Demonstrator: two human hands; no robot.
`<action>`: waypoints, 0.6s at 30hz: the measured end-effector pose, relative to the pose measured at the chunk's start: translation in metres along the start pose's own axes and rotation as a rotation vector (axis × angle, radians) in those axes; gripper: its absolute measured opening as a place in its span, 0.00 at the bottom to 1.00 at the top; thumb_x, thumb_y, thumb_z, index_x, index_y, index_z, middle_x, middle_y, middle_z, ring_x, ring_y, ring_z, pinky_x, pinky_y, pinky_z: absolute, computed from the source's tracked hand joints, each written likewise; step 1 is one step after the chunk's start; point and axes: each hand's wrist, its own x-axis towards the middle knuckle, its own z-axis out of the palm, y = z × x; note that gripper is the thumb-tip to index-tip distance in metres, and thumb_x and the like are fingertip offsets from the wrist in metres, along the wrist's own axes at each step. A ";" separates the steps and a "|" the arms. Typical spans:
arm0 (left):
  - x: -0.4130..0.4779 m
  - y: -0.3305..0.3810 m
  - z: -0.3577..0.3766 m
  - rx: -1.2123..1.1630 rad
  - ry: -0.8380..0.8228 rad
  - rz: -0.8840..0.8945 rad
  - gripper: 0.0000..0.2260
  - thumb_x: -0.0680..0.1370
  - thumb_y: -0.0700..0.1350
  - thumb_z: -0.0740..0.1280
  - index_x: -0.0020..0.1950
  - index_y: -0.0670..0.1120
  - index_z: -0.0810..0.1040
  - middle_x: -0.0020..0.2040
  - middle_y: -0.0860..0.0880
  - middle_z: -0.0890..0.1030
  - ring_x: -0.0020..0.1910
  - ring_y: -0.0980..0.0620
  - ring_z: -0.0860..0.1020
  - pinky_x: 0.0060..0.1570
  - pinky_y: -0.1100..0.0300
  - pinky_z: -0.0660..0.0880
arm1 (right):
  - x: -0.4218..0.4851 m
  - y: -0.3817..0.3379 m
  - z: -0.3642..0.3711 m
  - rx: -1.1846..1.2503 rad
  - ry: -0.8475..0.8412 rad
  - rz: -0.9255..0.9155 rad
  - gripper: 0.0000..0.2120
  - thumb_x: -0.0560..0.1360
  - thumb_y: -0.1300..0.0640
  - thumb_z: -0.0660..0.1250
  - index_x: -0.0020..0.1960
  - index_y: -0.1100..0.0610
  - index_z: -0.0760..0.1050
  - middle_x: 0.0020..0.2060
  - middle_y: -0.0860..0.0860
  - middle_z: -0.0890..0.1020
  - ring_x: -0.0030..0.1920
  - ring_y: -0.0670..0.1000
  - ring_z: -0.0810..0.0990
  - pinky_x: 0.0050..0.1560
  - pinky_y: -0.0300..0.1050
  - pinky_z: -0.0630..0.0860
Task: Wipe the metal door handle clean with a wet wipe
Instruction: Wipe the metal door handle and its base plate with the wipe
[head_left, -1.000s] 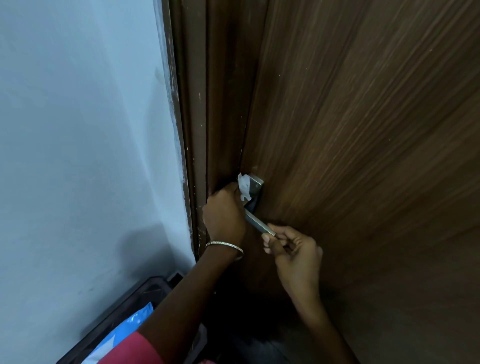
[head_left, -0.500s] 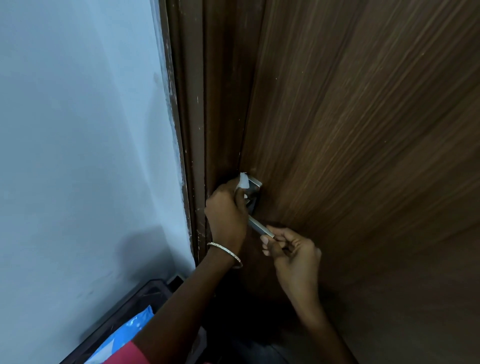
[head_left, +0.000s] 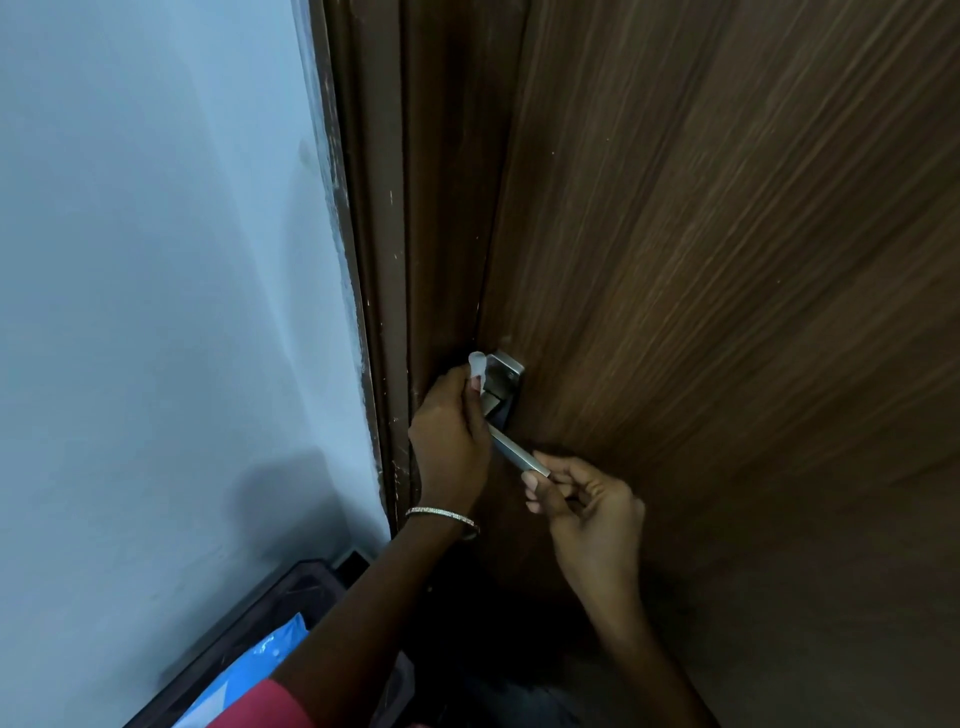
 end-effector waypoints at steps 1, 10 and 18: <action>-0.002 -0.002 0.001 -0.024 -0.011 0.000 0.10 0.82 0.42 0.60 0.56 0.42 0.80 0.48 0.46 0.84 0.44 0.51 0.80 0.42 0.65 0.68 | 0.000 0.000 0.000 0.003 0.000 0.003 0.11 0.74 0.60 0.75 0.54 0.48 0.84 0.39 0.41 0.87 0.38 0.41 0.86 0.42 0.38 0.83; -0.038 -0.020 0.011 -0.486 -0.127 -0.511 0.21 0.83 0.56 0.54 0.51 0.43 0.80 0.49 0.44 0.83 0.51 0.48 0.81 0.53 0.50 0.77 | -0.001 0.001 0.001 -0.021 0.017 -0.004 0.11 0.74 0.60 0.74 0.55 0.51 0.84 0.40 0.40 0.87 0.38 0.39 0.86 0.42 0.36 0.83; -0.028 -0.018 0.019 -1.187 -0.064 -1.126 0.15 0.80 0.36 0.59 0.64 0.34 0.76 0.59 0.36 0.80 0.65 0.35 0.75 0.66 0.44 0.73 | -0.003 0.002 0.003 -0.015 0.035 -0.010 0.11 0.75 0.58 0.74 0.56 0.50 0.83 0.41 0.40 0.87 0.38 0.41 0.86 0.41 0.39 0.84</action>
